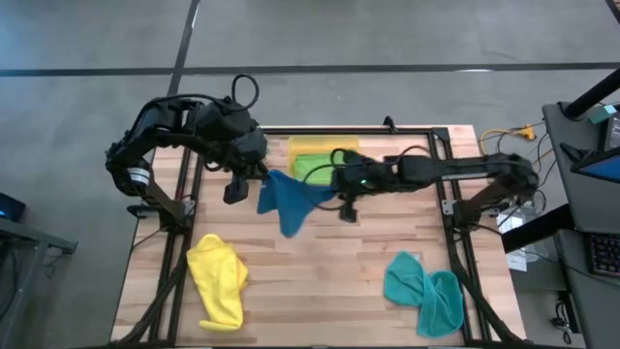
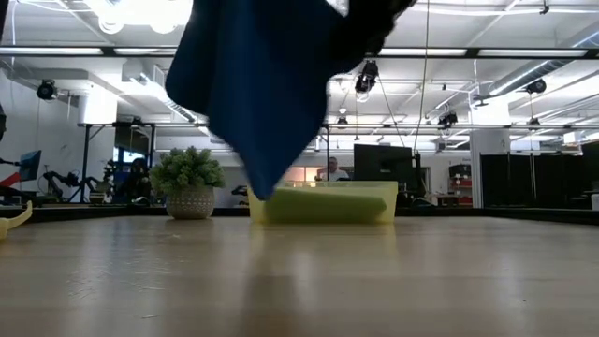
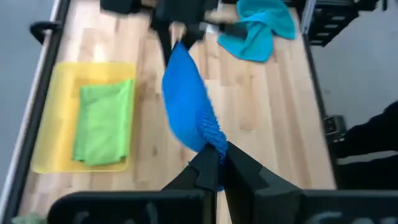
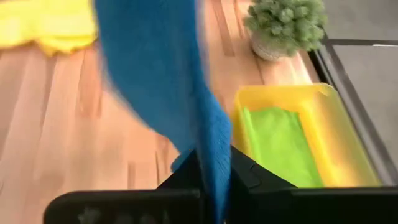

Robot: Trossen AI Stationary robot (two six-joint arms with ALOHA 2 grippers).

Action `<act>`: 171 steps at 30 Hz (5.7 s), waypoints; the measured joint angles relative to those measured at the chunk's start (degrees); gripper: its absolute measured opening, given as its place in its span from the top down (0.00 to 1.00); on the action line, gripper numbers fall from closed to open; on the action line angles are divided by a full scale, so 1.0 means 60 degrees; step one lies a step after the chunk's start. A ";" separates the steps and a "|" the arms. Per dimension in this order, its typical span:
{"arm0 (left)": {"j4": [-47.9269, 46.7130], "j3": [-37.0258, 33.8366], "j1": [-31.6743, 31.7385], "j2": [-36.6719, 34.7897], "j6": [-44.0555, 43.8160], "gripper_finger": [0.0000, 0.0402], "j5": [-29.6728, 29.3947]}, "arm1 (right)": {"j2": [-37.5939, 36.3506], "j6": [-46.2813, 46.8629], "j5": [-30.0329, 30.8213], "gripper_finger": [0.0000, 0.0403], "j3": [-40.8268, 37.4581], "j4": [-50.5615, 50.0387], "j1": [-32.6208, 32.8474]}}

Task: Fold microfiber towels
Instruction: Fold the blue towel

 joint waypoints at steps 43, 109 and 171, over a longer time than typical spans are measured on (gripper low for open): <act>0.4317 -0.4838 -0.5511 0.0155 -0.4105 1.00 -0.0365 | -0.2175 0.6952 -0.0791 0.98 0.0193 -0.1492 0.6326; 1.2312 -1.4666 0.1197 -0.0701 -0.1454 0.69 -0.1488 | -0.2229 0.4681 -0.1988 0.73 -0.7228 0.3336 -0.1727; 1.2772 -1.2772 -0.5232 0.2772 -0.3170 0.79 -0.2412 | -0.0200 0.2986 -0.0836 0.65 -0.7042 0.5038 0.5365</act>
